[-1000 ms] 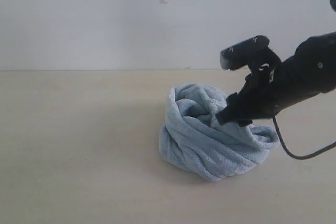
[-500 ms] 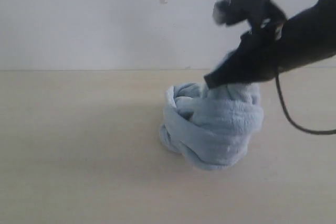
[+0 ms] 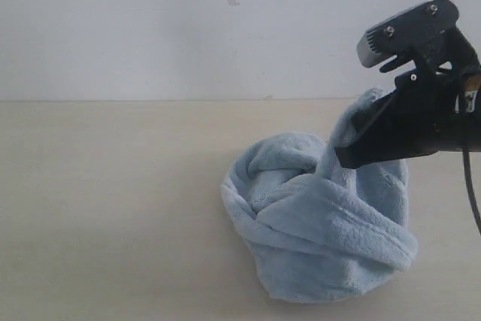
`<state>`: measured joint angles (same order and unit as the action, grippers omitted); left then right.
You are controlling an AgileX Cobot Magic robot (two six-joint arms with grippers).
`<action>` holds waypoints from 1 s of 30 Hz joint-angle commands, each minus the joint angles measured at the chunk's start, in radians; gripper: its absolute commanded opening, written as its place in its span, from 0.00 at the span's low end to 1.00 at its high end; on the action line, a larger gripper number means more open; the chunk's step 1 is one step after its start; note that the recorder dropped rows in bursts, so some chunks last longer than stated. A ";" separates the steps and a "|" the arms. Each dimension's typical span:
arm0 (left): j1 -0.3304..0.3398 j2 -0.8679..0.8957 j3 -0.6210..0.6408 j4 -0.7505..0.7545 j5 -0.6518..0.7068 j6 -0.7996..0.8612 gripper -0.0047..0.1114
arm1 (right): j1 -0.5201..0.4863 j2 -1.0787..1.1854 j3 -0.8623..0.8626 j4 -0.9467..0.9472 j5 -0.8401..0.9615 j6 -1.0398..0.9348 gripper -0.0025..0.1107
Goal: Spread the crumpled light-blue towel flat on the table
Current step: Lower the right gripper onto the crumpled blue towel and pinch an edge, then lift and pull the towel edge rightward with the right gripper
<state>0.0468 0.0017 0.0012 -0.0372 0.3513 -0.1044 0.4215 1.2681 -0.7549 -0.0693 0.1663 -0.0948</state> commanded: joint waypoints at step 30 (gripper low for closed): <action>-0.010 -0.002 -0.001 0.037 -0.186 -0.013 0.07 | 0.156 0.277 -0.276 1.042 0.668 -0.971 0.02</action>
<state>0.0468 0.0017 0.0012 0.1009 0.2927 -0.0287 0.5437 1.5480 -1.0119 0.7706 0.7662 -0.8222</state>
